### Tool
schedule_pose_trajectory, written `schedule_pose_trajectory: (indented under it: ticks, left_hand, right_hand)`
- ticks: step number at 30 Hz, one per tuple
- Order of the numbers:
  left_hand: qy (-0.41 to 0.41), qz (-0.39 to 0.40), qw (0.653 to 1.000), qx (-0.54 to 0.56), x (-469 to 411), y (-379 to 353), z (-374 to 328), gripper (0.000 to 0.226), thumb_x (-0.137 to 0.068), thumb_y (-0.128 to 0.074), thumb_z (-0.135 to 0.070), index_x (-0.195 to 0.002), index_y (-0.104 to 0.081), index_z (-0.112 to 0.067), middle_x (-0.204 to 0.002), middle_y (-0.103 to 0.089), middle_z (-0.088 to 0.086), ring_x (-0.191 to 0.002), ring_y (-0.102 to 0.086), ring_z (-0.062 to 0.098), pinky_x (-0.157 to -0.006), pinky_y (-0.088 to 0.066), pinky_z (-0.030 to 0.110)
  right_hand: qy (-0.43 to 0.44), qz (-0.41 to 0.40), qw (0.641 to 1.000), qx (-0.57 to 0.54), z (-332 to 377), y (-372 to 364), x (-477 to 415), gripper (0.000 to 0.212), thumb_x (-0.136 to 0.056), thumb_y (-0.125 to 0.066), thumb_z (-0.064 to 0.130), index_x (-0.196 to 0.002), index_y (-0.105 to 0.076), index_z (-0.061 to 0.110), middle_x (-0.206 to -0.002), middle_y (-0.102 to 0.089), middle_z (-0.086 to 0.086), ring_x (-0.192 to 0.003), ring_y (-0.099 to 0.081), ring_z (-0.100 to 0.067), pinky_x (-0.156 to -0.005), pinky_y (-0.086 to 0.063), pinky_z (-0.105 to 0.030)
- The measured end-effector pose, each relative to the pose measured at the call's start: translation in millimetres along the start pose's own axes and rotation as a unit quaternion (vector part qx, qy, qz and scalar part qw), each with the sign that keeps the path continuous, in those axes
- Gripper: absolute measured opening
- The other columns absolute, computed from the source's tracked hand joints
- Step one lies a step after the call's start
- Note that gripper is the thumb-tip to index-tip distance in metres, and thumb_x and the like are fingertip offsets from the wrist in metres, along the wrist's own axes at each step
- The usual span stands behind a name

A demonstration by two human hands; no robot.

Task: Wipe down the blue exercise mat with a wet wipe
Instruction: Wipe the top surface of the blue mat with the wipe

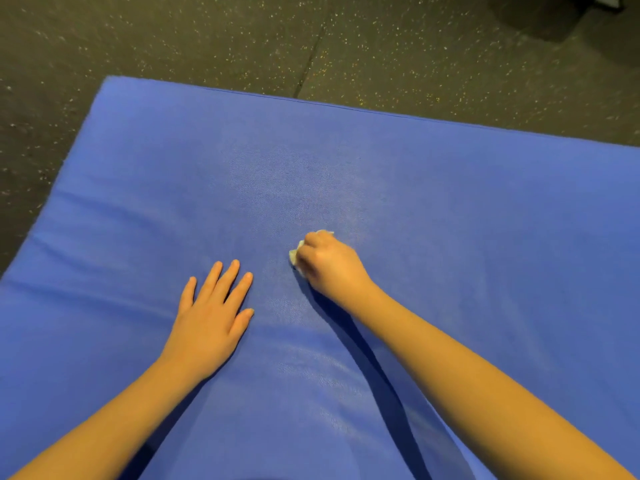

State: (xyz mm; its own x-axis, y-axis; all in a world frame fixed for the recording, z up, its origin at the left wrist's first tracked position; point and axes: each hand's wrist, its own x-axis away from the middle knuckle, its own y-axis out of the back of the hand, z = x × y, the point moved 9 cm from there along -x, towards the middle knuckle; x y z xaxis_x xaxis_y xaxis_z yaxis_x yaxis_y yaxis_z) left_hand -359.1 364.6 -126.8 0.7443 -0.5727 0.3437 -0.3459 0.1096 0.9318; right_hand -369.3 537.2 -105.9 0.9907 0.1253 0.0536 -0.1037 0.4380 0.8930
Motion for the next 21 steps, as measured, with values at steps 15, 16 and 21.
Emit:
schedule_pose_trajectory:
  ticks: [15,16,21]
  left_hand:
    - [0.033,0.036,0.997,0.062,38.8,-4.2,-13.6,0.071,-0.088,-0.009,-0.051,-0.153,-0.018,-0.024,-0.161,-0.006,-0.004,-0.149,0.001,0.017,-0.118,0.003,0.042]
    - [0.034,0.04,0.997,0.062,41.1,-3.8,-14.3,0.068,-0.091,-0.01,-0.05,-0.153,-0.017,-0.024,-0.161,-0.005,-0.004,-0.149,0.002,0.017,-0.118,0.003,0.042]
    - [0.029,0.057,0.996,0.069,53.6,-3.8,-15.9,0.066,-0.092,-0.008,-0.051,-0.153,-0.012,-0.025,-0.161,0.0,-0.008,-0.148,0.006,0.014,-0.117,0.007,0.039]
  right_hand:
    - [-0.183,-0.026,0.978,-0.099,-4.1,1.6,73.1,0.017,-0.089,-0.06,0.006,-0.075,-0.068,0.005,-0.096,-0.062,-0.012,-0.096,-0.056,-0.035,-0.073,-0.048,-0.034]
    - [-0.15,0.004,0.984,-0.1,15.1,-8.3,77.7,0.016,-0.088,-0.058,0.004,-0.078,-0.07,0.004,-0.095,-0.063,-0.012,-0.094,-0.055,-0.035,-0.071,-0.047,-0.035]
    - [-0.128,0.022,0.985,-0.115,31.0,-7.5,99.5,0.015,-0.093,-0.056,0.02,-0.1,-0.065,0.009,-0.089,-0.067,-0.006,-0.091,-0.057,-0.027,-0.071,-0.048,-0.038]
